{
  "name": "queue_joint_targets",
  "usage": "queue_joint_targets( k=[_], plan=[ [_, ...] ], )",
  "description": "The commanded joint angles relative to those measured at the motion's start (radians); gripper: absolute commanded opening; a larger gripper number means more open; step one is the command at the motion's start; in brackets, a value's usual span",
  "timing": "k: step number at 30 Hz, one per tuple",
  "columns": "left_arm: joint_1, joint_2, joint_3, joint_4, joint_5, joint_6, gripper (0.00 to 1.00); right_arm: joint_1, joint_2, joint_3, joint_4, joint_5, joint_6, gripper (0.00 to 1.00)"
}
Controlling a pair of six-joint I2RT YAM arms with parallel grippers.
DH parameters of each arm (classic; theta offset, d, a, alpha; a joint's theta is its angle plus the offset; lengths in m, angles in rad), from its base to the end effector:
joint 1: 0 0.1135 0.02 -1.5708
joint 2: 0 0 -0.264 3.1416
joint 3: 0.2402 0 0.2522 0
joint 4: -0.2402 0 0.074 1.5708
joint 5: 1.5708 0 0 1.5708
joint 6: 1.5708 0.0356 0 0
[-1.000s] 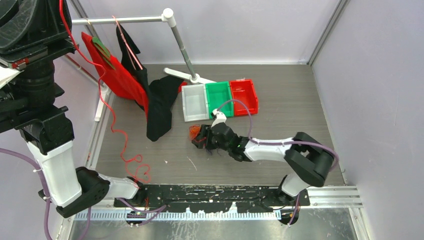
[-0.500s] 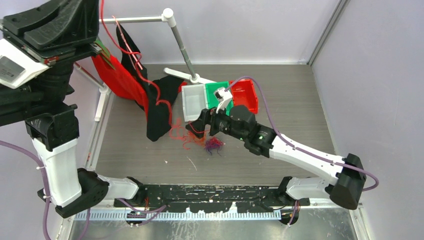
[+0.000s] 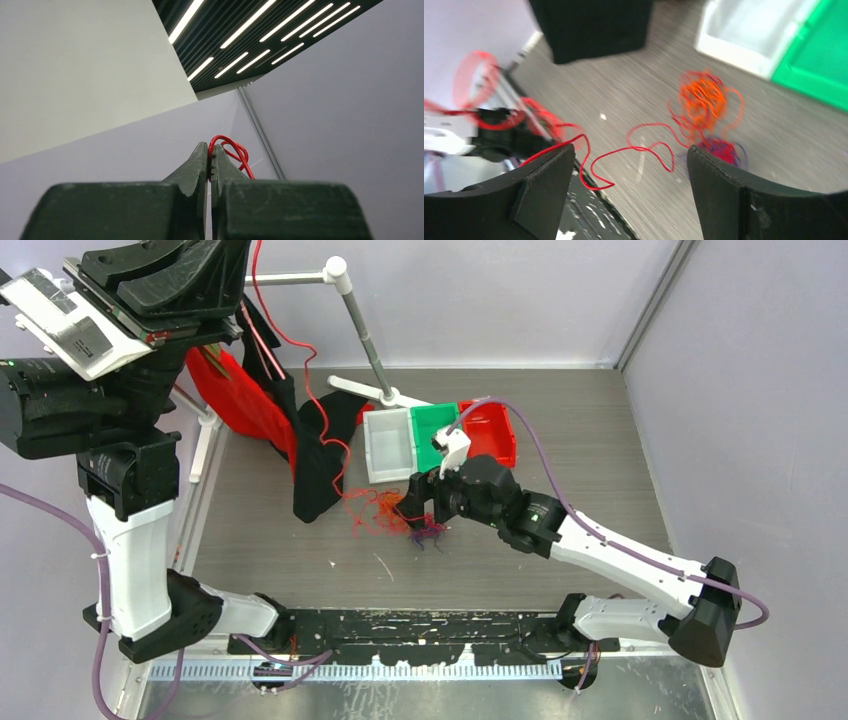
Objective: Untangle the cables
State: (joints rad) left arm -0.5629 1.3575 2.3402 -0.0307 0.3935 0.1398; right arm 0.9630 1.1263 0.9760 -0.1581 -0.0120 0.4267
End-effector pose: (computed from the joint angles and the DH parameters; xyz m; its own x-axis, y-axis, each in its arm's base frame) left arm 0.0875 -0.0714 0.6957 0.7771 -0.3382 -0.5309 0.5783 0.7165 0.3901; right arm 0.1493 0.2154 0.3412 -0.5002 0.0056 -0.8659 -0.6814 0.6144 0.3977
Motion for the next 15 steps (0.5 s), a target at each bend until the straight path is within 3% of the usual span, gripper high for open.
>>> queue_joint_targets(
  k=[1,3,9,15],
  plan=[
    [0.000,-0.009,0.030,0.015,0.012,0.003,0.00,0.002,0.065,0.039,-0.299,0.208,-0.003,0.87],
    [0.000,-0.011,0.030,0.015,0.013,0.003,0.00,0.004,0.074,0.057,-0.382,0.271,0.004,0.87],
    [0.000,-0.014,0.022,0.015,0.013,-0.012,0.00,0.005,0.011,0.038,-0.363,0.397,-0.044,0.84],
    [0.000,-0.023,-0.006,0.015,0.014,-0.020,0.00,0.005,-0.070,-0.012,-0.185,0.346,-0.033,0.81]
  ],
)
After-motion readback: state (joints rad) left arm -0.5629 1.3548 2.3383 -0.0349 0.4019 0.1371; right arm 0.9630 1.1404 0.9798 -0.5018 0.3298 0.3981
